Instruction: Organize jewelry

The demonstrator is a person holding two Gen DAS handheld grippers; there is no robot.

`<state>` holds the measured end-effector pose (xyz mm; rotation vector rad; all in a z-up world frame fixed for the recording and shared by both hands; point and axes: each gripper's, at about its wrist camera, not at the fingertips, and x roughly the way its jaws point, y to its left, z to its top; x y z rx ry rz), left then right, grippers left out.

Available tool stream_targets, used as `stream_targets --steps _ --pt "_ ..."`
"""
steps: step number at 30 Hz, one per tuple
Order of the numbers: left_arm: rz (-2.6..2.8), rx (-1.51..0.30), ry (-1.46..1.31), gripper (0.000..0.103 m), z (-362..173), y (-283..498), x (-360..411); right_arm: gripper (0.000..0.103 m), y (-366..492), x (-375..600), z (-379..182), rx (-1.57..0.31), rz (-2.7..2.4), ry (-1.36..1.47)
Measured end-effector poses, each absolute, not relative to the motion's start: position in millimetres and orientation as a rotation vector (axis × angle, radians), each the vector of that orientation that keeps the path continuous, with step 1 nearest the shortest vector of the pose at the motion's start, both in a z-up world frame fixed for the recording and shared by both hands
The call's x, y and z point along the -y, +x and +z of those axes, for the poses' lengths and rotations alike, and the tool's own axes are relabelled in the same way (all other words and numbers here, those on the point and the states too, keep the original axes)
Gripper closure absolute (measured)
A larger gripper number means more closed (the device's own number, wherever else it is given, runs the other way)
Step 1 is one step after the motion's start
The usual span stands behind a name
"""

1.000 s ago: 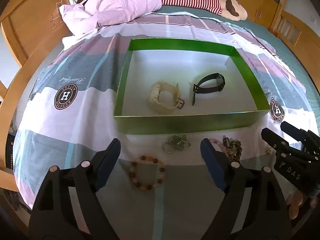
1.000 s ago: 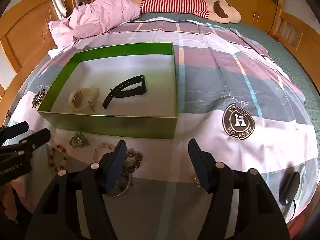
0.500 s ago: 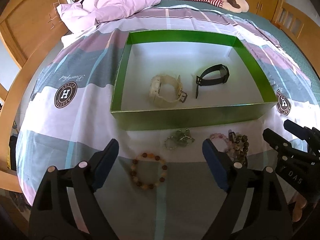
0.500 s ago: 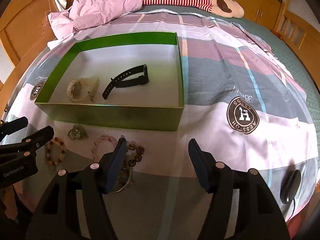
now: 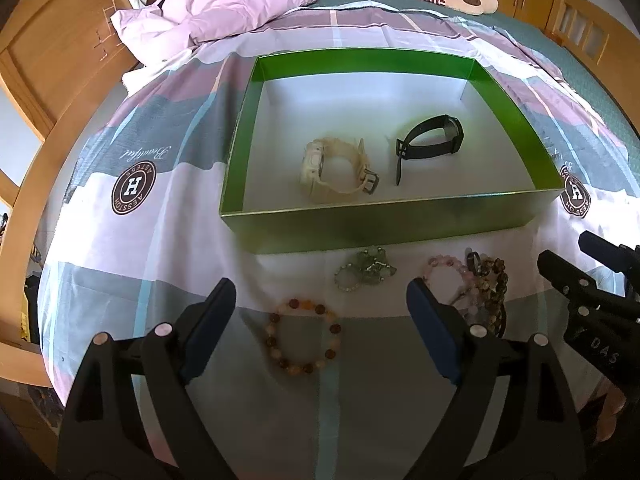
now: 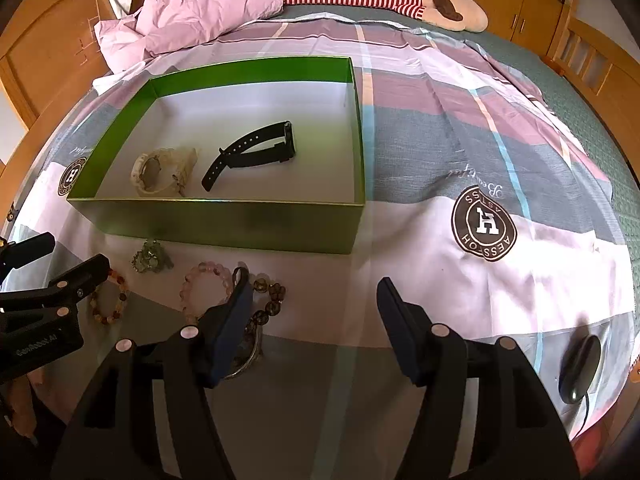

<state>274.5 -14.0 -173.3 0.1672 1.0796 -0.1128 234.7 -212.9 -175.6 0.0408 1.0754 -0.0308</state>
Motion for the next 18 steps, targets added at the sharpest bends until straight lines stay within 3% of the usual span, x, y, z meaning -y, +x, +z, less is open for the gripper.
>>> stream_targets --steps 18 --pt "-0.091 -1.126 0.046 0.019 -172 285 -19 0.039 232 214 -178 -1.104 0.000 0.048"
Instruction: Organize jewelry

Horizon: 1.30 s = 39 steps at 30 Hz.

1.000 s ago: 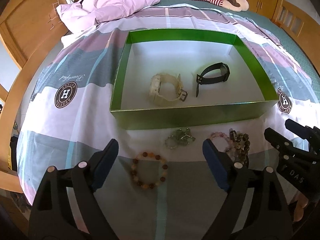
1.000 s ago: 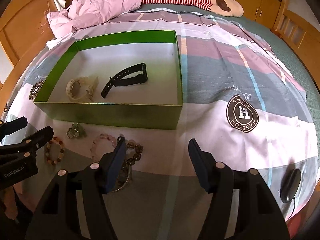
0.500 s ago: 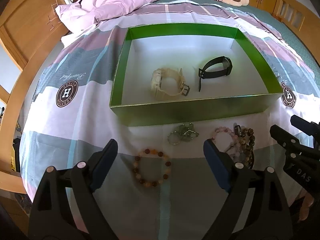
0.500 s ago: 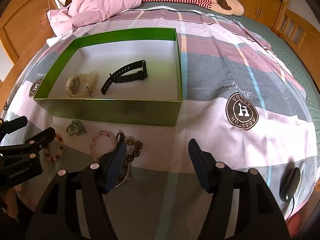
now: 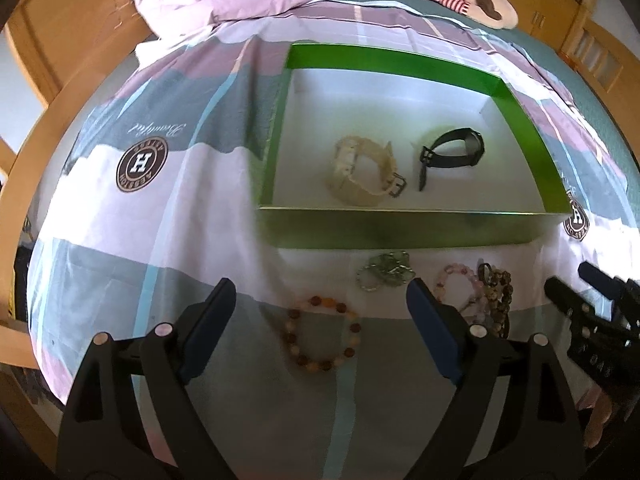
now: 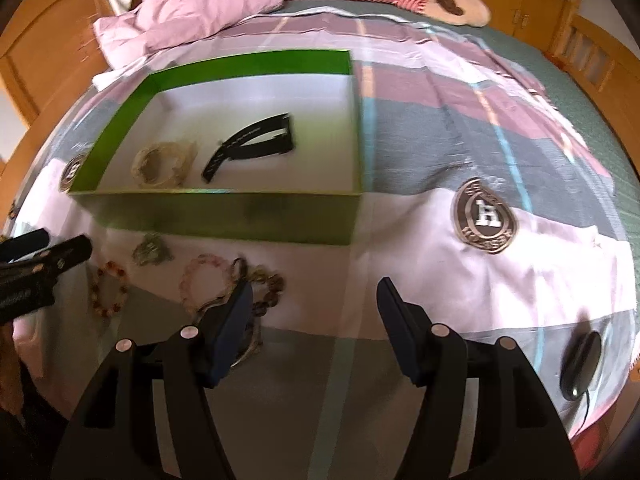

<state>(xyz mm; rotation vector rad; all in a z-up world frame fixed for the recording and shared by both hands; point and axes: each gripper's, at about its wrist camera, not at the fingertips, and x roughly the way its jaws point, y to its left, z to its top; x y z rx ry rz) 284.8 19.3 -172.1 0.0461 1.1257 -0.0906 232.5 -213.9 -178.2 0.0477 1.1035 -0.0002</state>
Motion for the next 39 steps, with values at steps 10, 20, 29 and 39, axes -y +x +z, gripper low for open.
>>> stream_targets --steps 10,20,29,39 --pt "-0.042 -1.171 -0.011 0.024 -181 291 -38 0.073 231 175 -209 -1.209 0.136 -0.050" --pt "-0.053 -1.184 0.006 0.024 -185 290 -34 0.097 232 187 -188 -1.147 0.166 -0.002" --pt "-0.089 -1.193 0.057 0.022 -187 284 -21 0.068 234 270 -191 -1.192 -0.098 0.121" --pt "-0.142 -1.237 0.068 0.021 -197 281 0 0.057 223 283 -218 -1.273 -0.149 0.086"
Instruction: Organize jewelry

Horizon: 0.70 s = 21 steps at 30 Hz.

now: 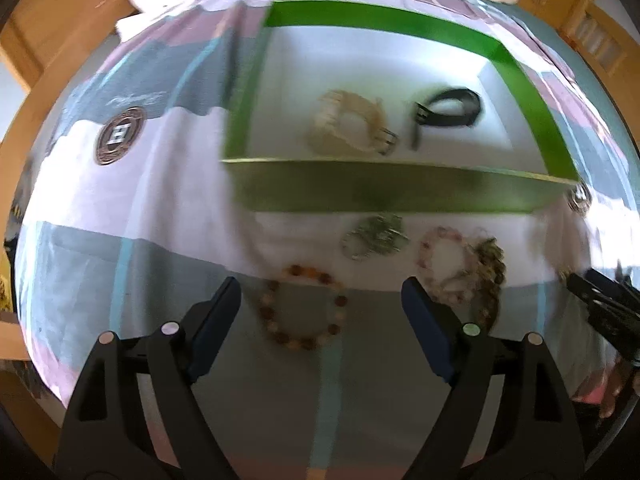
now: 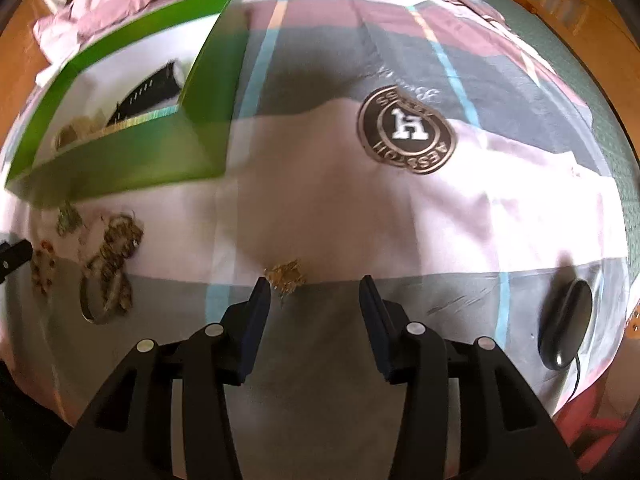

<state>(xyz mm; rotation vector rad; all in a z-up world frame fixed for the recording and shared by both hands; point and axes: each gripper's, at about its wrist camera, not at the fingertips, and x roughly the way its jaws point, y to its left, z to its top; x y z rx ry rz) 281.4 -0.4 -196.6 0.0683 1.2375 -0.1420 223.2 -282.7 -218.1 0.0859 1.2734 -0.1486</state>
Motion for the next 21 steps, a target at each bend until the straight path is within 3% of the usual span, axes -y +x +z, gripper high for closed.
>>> stream_targets --steps 2,3,5,16,19,21 --pt "-0.195 -1.250 0.071 0.020 -199 277 11 0.066 221 276 -225 -1.272 -0.135 0.042" --pt "-0.240 -1.259 0.072 0.020 -201 273 20 0.080 223 271 -229 -1.274 -0.126 0.013" --pt "-0.301 -1.264 0.089 0.020 -204 266 35 0.084 223 259 -231 -1.266 -0.110 -0.048" --pt "-0.388 -1.302 0.197 0.016 -236 247 79 0.085 223 255 -228 -1.275 -0.108 -0.026" --pt "-0.367 -1.315 0.171 0.023 -244 255 76 0.085 224 258 -229 -1.272 -0.106 -0.022" --pt "-0.358 -1.289 0.176 0.033 -243 256 77 0.085 225 260 -228 -1.268 -0.103 -0.022"
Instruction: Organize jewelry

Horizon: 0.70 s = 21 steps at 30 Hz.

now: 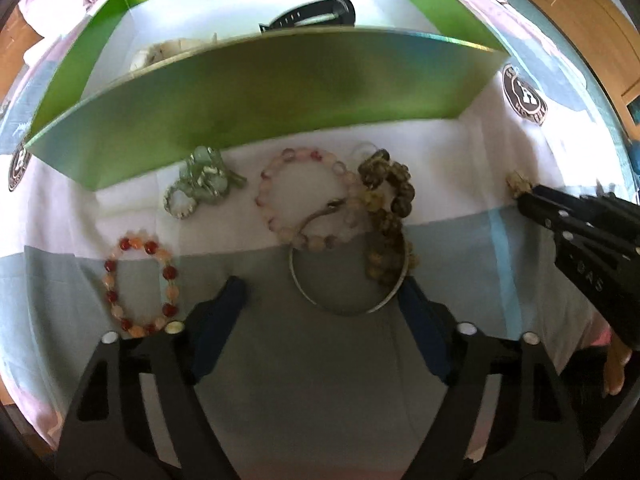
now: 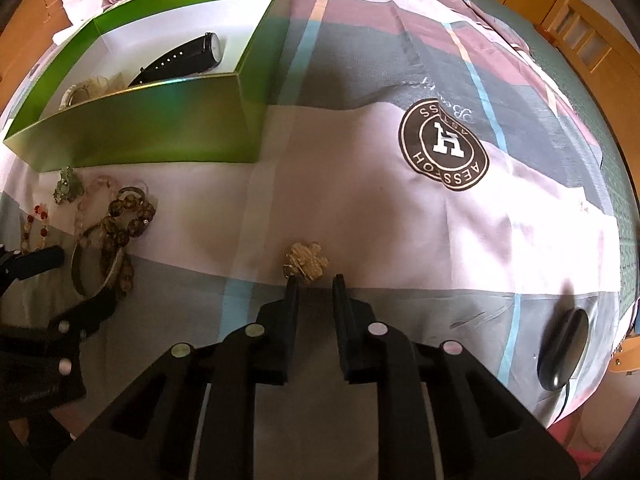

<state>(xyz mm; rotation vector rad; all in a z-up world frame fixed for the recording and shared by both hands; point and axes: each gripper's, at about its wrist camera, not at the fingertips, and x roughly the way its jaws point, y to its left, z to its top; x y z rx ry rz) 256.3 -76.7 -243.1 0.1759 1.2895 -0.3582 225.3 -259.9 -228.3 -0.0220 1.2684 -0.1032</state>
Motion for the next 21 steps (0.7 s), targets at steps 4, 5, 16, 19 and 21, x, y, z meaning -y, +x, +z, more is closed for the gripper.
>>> stream_targets --steps 4,5,16,19,21 --pt "-0.387 -1.270 0.151 0.053 -237 256 74 0.085 222 255 -224 -1.254 -0.097 -0.018" --pt "-0.391 -1.275 0.144 0.053 -237 257 72 0.085 221 255 -223 -1.248 -0.095 -0.015" --pt "-0.451 -1.222 0.118 0.045 -209 244 43 0.079 233 245 -205 -1.184 0.030 0.181" --pt "-0.362 -1.245 0.142 0.043 -218 246 29 0.080 242 224 -203 -1.158 0.060 0.156" --pt "-0.301 -1.249 0.130 0.043 -217 253 19 0.079 250 207 -207 -1.157 0.102 0.153"
